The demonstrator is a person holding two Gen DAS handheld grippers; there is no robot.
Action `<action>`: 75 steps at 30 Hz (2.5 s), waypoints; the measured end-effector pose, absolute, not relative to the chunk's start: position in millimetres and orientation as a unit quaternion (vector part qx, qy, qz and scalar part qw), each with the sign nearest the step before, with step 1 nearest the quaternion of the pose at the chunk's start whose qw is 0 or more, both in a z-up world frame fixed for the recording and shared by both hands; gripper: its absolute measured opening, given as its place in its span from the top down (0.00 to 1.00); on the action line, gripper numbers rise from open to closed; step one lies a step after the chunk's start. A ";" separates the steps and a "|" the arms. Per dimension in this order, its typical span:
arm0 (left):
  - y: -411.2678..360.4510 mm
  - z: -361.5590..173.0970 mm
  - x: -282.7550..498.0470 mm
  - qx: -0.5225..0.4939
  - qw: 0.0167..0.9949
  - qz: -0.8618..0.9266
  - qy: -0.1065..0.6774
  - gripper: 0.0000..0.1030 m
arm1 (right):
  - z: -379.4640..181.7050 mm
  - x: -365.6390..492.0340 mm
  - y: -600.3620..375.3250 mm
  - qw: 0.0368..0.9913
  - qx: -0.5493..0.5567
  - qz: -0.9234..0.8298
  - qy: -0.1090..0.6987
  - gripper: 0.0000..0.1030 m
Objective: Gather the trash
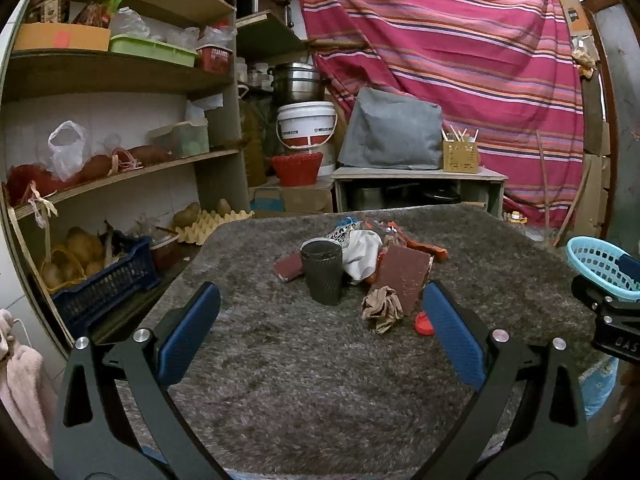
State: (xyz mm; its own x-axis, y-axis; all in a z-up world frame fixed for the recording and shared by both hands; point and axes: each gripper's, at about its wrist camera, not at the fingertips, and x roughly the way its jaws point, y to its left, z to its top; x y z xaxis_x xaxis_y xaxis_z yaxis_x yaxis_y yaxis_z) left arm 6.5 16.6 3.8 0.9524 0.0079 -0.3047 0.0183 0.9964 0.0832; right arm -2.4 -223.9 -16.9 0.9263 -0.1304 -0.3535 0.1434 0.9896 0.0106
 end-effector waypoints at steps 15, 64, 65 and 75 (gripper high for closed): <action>41.2 3.3 11.8 0.035 0.986 0.022 0.163 0.05 | -21.8 2.5 -231.1 0.977 0.022 -0.076 0.198 0.03; 28.8 -55.0 255.1 0.065 0.940 0.012 0.335 0.16 | -33.5 173.8 -245.9 0.953 0.008 -0.079 0.294 0.03; 29.4 -55.9 257.0 0.062 0.939 0.008 0.338 0.20 | -34.1 173.9 -245.4 0.953 0.017 -0.072 0.294 0.03; 32.1 -48.7 247.1 0.063 0.940 -0.006 0.335 0.42 | -45.2 178.8 -224.3 0.947 0.038 -0.042 0.318 0.22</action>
